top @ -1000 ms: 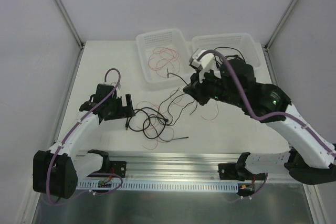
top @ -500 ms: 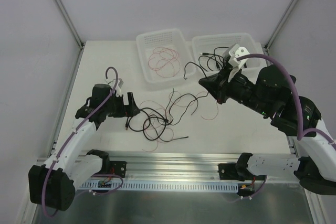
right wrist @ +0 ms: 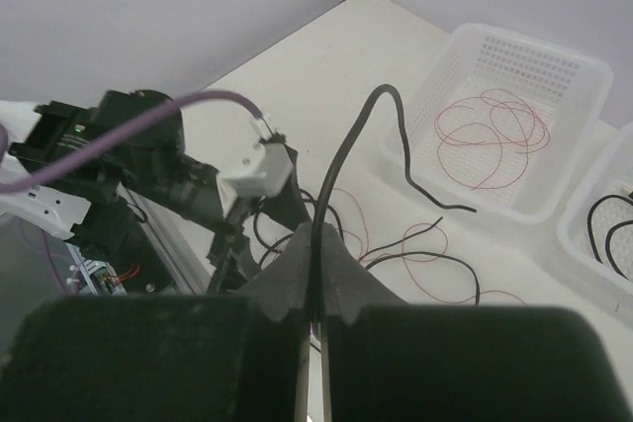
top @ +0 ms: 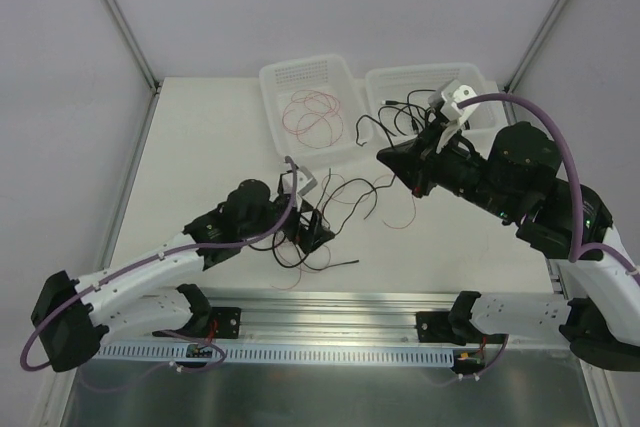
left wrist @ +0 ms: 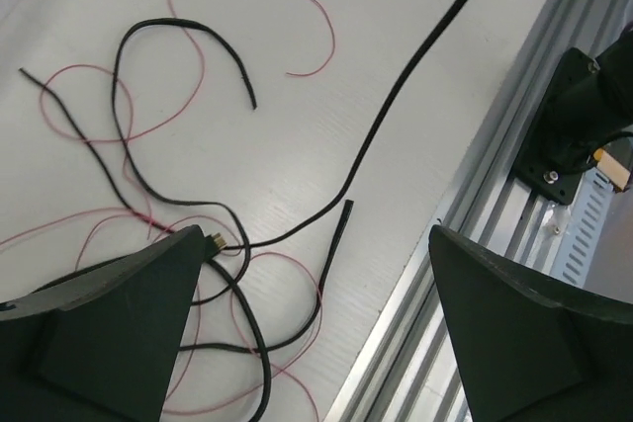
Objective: Untangle the cables
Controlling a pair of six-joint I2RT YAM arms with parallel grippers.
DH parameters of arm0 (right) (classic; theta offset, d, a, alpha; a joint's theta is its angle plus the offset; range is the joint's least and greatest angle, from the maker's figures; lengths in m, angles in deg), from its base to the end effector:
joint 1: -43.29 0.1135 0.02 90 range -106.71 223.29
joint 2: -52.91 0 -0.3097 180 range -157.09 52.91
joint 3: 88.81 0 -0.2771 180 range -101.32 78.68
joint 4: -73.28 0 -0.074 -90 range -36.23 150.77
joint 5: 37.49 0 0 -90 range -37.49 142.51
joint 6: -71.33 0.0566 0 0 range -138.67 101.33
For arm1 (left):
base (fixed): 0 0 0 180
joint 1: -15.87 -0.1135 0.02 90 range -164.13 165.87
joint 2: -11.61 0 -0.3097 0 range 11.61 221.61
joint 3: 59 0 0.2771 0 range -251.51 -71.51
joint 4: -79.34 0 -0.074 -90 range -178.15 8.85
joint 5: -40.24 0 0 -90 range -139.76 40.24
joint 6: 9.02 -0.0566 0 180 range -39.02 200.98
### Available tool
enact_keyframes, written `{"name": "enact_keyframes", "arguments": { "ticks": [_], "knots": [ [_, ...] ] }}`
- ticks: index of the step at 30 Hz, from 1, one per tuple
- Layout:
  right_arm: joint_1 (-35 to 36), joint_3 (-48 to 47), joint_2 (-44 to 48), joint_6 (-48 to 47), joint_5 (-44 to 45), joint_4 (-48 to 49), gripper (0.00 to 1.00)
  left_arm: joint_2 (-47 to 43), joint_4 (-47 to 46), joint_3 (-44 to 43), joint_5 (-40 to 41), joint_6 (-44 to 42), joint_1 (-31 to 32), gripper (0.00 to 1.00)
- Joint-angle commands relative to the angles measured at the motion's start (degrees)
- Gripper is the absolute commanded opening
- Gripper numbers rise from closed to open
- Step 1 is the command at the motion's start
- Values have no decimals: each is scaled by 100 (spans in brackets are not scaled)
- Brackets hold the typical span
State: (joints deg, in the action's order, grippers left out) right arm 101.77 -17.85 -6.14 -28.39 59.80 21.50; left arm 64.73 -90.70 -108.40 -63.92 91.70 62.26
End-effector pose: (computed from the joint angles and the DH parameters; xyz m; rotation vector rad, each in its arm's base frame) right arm 0.0945 0.1403 0.5873 -0.8290 1.4036 0.5566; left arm 0.1527 -0.1803 0.3128 0.7558 1.7459 -0.9178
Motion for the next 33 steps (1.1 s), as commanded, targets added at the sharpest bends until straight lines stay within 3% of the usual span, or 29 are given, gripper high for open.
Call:
{"name": "enact_keyframes", "arguments": {
  "ticks": [1, 4, 8, 11, 16, 27, 33],
  "knots": [
    [14, -129, 95, 207, -96, 270, 1, 566, -1089, -240, 518, -693, 544, 98],
    [23, -77, 148, 277, -158, 297, 1, 1120, -1572, -302, 615, -940, 827, 97],
    [23, 55, 279, 374, -210, 305, 1, 1735, -1925, -311, 773, -1002, 985, 87],
    [14, 213, 402, 418, -175, 306, 1, 1990, -2013, -320, 888, -871, 1021, 72],
    [14, 503, 596, 409, 131, 227, 1, 1896, -1900, -372, 967, -616, 1012, 0],
    [6, 2295, 912, 576, 1064, 51, 1, 1148, 357, -2410, 959, 614, 767, 0],
    [6, 3217, 948, 910, 889, 323, 6, 1209, 1186, -3140, 161, 2072, -138, 0]
  ]
}}
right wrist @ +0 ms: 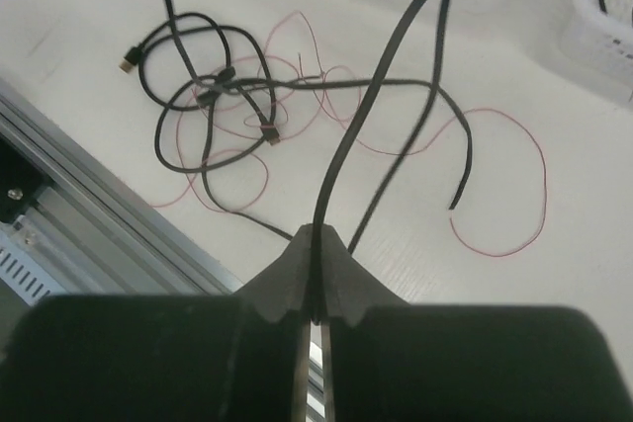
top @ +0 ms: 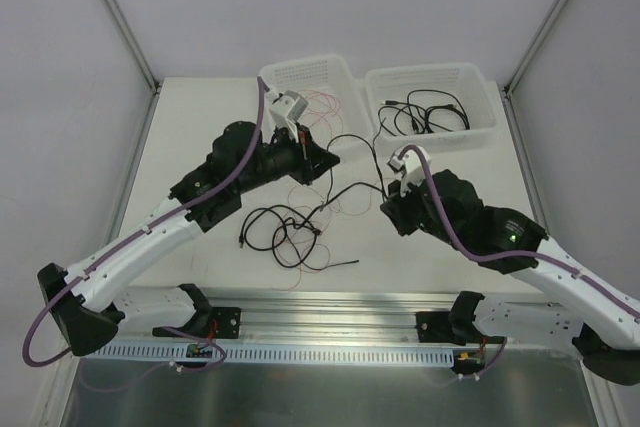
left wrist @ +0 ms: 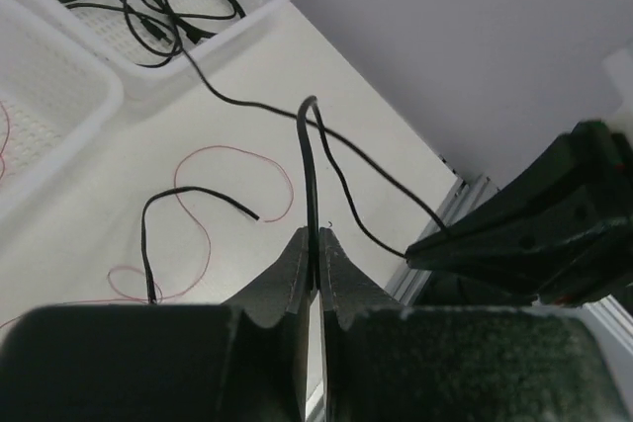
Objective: Untangle the cables
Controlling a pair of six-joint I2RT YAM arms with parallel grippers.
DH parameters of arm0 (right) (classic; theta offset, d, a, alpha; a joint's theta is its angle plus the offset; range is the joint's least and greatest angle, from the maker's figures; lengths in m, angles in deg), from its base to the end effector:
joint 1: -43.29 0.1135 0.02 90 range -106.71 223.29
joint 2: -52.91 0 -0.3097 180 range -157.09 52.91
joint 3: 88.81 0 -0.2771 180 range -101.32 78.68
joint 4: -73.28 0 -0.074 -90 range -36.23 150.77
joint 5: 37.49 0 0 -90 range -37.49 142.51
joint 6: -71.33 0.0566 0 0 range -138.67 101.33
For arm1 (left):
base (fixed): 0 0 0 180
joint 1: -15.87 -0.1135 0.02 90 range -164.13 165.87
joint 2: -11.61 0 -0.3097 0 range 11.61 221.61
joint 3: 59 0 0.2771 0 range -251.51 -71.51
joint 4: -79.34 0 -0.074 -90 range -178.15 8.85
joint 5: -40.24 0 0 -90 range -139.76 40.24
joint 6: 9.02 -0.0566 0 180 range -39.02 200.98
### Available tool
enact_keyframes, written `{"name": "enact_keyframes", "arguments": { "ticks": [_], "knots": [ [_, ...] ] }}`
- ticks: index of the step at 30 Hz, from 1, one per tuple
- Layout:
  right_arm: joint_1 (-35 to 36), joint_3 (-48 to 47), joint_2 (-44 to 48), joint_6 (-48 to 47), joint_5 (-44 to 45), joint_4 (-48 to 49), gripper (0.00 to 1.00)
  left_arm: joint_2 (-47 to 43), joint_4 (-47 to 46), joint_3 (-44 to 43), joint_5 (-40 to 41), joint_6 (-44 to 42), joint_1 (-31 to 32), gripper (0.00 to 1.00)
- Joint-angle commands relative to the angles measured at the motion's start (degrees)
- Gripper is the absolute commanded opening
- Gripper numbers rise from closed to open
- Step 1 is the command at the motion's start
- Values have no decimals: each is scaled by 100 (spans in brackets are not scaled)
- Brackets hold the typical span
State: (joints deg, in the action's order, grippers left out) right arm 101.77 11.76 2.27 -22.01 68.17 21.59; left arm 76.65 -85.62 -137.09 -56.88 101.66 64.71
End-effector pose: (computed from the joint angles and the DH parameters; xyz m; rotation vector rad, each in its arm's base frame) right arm 0.1096 0.1496 0.4364 -0.8554 1.7774 0.3635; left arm 0.1852 -0.2225 0.4523 0.5137 1.6274 -1.0251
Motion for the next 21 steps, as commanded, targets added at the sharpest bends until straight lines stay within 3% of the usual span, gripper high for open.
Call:
{"name": "enact_keyframes", "arguments": {
  "ticks": [1, 5, 6, 7, 10, 14, 21],
  "knots": [
    [6, 327, 106, 289, 69, 358, 6, 27, 688, -271, -980, 1287, -488, 0],
    [-3, 513, 45, 316, 7, 384, 21, -8, 714, -673, -1555, 1719, -595, 0],
    [6, 539, 53, 324, -19, 393, 27, -26, 767, -858, -1617, 1719, -595, 0],
    [6, 591, 62, 325, -71, 411, 39, -17, 828, -1051, -1644, 1702, -595, 0],
    [6, 618, 141, 316, -203, 490, 57, 53, 1188, -1825, -1600, 1597, -595, 0],
    [14, 670, 360, 211, -563, 779, 66, 106, 1356, -2459, -1399, 1579, -595, 0],
    [14, 539, 598, -27, -1284, 929, 76, 88, 1356, -1924, -1222, 1456, -595, 0]
  ]
}}
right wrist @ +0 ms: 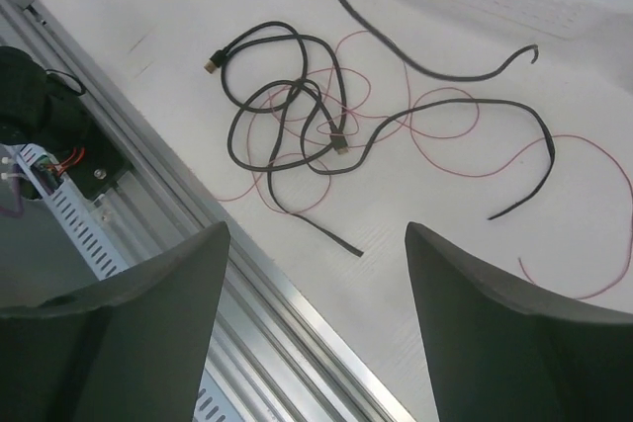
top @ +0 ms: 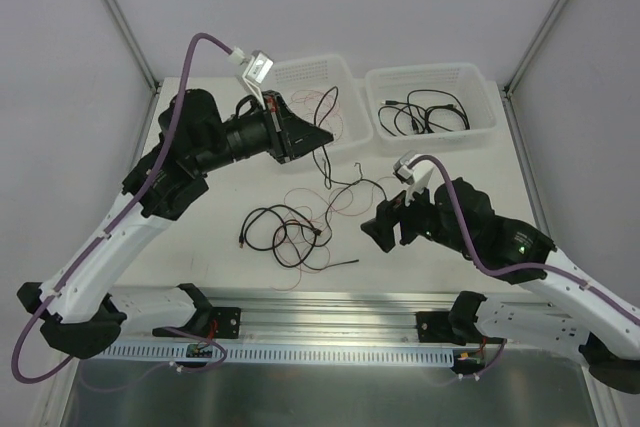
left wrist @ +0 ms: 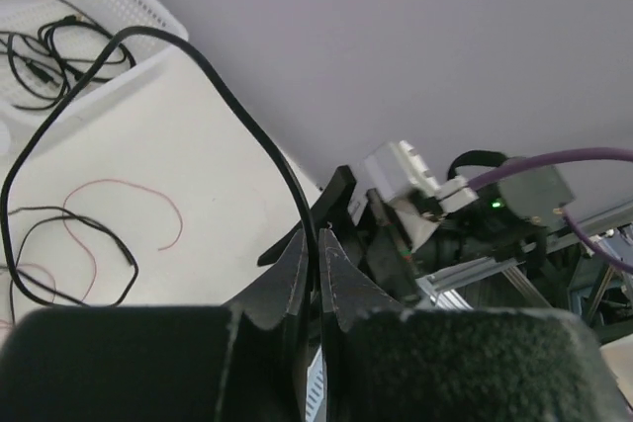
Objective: Untangle the cables
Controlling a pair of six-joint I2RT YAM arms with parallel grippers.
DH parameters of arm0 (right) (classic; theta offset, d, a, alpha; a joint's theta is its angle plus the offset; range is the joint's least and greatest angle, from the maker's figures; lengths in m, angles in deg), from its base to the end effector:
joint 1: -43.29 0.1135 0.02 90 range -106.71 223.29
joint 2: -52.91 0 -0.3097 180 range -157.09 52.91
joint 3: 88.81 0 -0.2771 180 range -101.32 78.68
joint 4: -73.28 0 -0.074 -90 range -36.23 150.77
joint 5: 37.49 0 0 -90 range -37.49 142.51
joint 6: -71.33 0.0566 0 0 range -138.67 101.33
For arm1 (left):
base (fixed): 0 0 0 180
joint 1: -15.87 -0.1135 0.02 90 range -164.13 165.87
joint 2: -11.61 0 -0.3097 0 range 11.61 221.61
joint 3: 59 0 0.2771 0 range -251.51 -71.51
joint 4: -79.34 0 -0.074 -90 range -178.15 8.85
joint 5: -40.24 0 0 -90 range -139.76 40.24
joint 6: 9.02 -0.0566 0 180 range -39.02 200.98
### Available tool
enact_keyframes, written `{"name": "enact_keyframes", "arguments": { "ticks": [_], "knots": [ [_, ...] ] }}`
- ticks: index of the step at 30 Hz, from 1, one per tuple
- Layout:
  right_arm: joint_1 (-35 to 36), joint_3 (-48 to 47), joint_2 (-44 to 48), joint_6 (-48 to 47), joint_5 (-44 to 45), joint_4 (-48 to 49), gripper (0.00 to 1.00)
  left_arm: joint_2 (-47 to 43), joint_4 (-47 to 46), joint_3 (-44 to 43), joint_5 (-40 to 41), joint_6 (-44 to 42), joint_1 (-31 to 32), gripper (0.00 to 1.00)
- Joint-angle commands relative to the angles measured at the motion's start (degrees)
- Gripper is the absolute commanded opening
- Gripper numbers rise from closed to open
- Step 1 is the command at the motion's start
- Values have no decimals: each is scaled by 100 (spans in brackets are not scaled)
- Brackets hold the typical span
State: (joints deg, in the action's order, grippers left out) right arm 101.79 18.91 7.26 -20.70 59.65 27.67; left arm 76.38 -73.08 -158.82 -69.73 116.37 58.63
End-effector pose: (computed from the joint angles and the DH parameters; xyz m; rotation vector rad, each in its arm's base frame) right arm 0.0971 0.1449 0.4168 -0.9011 1.7152 0.5470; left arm 0.1638 -0.1778 0.5693 0.4150 1.5456 -1.3417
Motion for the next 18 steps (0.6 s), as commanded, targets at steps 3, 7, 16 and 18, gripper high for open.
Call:
{"name": "enact_keyframes", "arguments": {
  "ticks": [3, 7, 16, 18],
  "knots": [
    [4, -132, 153, -263, -424, 383, 85, 106, 101, 468, -16, -383, 48, 0],
    [4, 35, 74, -273, -362, 637, 98, -35, 101, 793, 80, -893, 92, 0],
    [12, 685, -470, 123, -1047, 1832, 97, -299, 101, 1690, 880, -1579, 653, 0],
    [4, 756, -541, 184, -1100, 2131, 97, -299, 93, 1717, 1117, -1659, 890, 0]
  ]
}}
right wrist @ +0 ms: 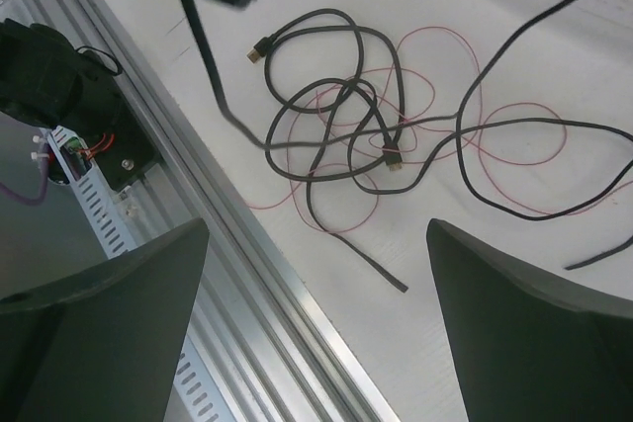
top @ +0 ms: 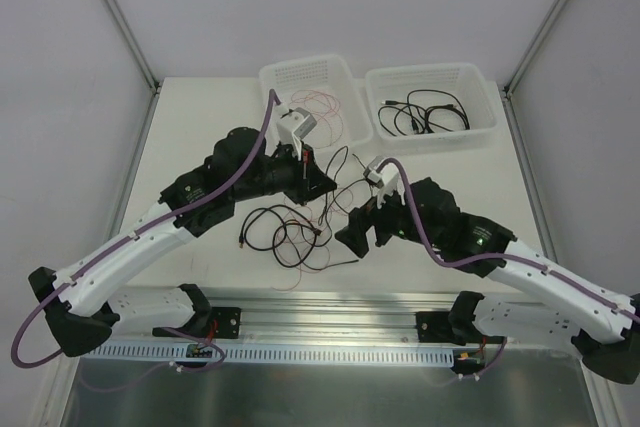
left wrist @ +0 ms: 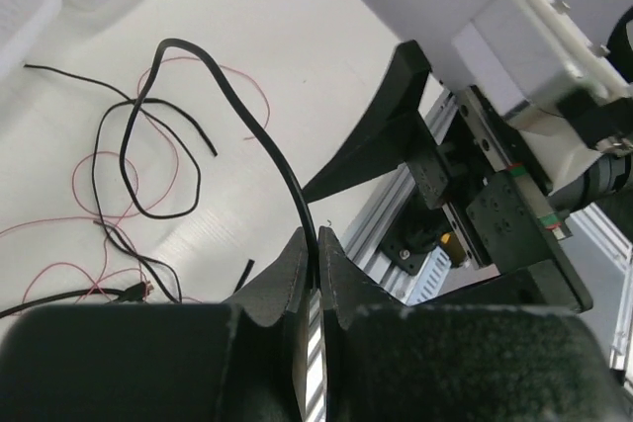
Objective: Untangle the cables
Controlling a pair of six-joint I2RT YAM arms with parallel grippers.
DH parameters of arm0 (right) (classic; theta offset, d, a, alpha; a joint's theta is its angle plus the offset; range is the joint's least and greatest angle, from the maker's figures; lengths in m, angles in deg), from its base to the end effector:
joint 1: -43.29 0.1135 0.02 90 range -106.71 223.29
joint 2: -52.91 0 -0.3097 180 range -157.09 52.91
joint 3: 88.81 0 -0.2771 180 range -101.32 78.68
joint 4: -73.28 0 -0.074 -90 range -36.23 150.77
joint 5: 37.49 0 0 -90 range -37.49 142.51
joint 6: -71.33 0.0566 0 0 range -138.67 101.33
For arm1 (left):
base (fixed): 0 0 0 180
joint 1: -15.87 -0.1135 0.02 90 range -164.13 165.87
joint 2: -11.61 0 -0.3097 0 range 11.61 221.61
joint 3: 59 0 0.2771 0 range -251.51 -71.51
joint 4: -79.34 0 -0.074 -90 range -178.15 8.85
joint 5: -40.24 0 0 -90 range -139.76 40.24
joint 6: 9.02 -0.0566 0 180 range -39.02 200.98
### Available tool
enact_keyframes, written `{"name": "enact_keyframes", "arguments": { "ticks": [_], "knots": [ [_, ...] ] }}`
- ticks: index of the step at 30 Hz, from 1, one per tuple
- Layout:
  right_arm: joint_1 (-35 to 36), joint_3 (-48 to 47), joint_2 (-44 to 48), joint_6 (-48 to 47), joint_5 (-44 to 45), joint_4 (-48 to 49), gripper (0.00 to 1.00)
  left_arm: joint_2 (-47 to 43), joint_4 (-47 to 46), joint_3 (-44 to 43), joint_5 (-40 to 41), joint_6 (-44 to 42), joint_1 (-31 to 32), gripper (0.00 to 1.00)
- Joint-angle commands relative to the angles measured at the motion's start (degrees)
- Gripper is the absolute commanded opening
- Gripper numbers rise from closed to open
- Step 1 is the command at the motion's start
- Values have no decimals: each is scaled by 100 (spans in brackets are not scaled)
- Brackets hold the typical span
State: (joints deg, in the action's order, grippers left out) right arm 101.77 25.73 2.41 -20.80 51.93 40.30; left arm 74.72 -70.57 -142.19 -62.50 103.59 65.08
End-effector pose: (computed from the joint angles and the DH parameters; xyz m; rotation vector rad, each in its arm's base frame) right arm 0.1119 0.1835 0.3836 -0.9867 1.6740 0.6750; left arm 0.1653 -0.2106 0.4624 0.5999 1.7775 -1.0880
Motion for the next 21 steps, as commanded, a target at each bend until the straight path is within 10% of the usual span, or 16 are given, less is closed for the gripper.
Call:
{"name": "enact_keyframes", "arguments": {
  "ticks": [1, 13, 21],
  "knots": [
    [14, 126, -152, 196, -337, 965, 97, -132, -159, 54, 507, -354, 290, 0],
    [76, -84, -742, 486, -759, 1977, 82, -194, -607, 194, 1229, 358, 581, 0],
    [76, -207, -620, 65, -347, 1468, 26, -334, -862, 317, 1238, 411, 581, 1]
  ]
}}
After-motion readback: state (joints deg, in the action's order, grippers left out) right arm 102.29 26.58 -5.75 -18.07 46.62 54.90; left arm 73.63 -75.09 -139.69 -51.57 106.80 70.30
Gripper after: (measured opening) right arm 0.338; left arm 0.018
